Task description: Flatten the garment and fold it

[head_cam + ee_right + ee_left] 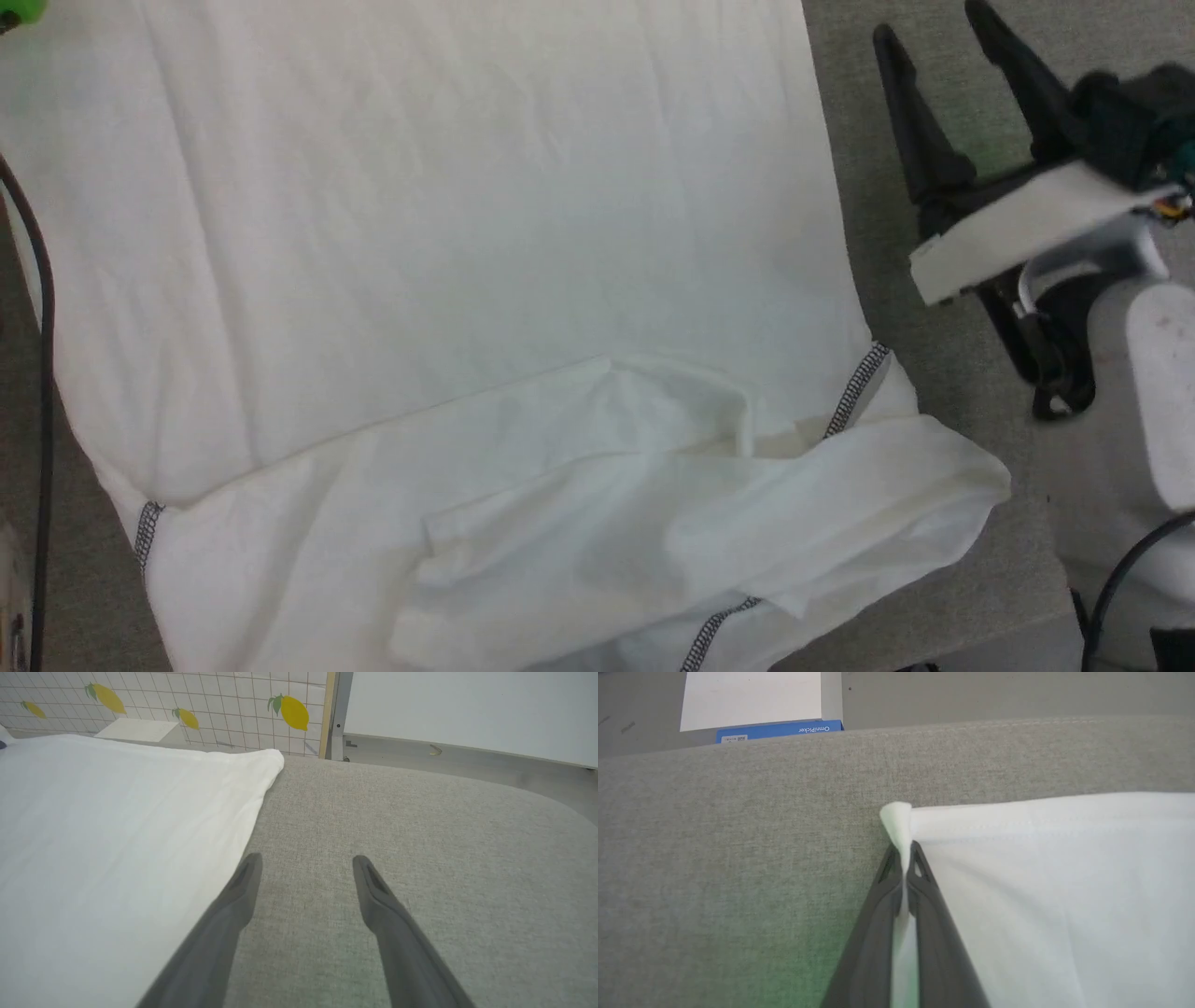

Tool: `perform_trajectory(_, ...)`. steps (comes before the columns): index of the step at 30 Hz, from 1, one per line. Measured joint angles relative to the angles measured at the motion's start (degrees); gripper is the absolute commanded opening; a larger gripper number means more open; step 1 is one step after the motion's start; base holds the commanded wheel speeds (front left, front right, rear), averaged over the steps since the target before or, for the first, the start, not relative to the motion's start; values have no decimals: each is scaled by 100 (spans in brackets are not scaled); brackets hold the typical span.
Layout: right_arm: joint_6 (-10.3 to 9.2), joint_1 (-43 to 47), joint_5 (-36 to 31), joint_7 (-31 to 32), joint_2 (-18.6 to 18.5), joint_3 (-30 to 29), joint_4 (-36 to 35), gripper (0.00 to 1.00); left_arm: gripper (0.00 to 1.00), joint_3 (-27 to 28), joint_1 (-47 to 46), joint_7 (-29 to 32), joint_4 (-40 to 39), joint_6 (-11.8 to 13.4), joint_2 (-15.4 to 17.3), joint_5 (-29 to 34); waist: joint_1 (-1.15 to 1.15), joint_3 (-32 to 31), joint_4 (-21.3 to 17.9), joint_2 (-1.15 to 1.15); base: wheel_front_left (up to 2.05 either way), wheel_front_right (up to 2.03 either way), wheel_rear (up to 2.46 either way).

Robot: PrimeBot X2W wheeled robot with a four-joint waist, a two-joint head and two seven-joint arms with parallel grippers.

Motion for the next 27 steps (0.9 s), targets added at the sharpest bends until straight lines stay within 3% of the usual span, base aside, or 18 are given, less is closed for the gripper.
perform_trajectory(5,-1,-1410,221,947,-186,151,582,100,0,-144,12,-87,-130,-64,-81,-7,0,28,161,0,0,0,0)
perform_trajectory(12,-1,-3142,505,2213,-113,53,1975,100,0,-370,-90,-368,-96,-268,-366,-60,0,132,505,0,0,0,0)
perform_trajectory(23,-1,-4391,-483,3868,45,-409,3574,100,0,-671,-495,-901,207,-602,-735,-101,0,382,1063,0,0,0,0)
perform_trajectory(24,-1,-4474,-535,3997,55,-477,3627,76,0,-689,-521,-931,230,-621,-753,-102,0,399,1094,0,0,0,0)
perform_trajectory(25,-1,-4552,-594,4165,77,-545,3671,37,0,-710,-547,-982,252,-642,-773,-103,0,418,1130,0,0,0,0)
perform_trajectory(27,-1,-4658,-730,4408,96,-602,3687,6,0,-740,-587,-1070,300,-671,-812,-111,-1,447,1186,0,0,0,0)
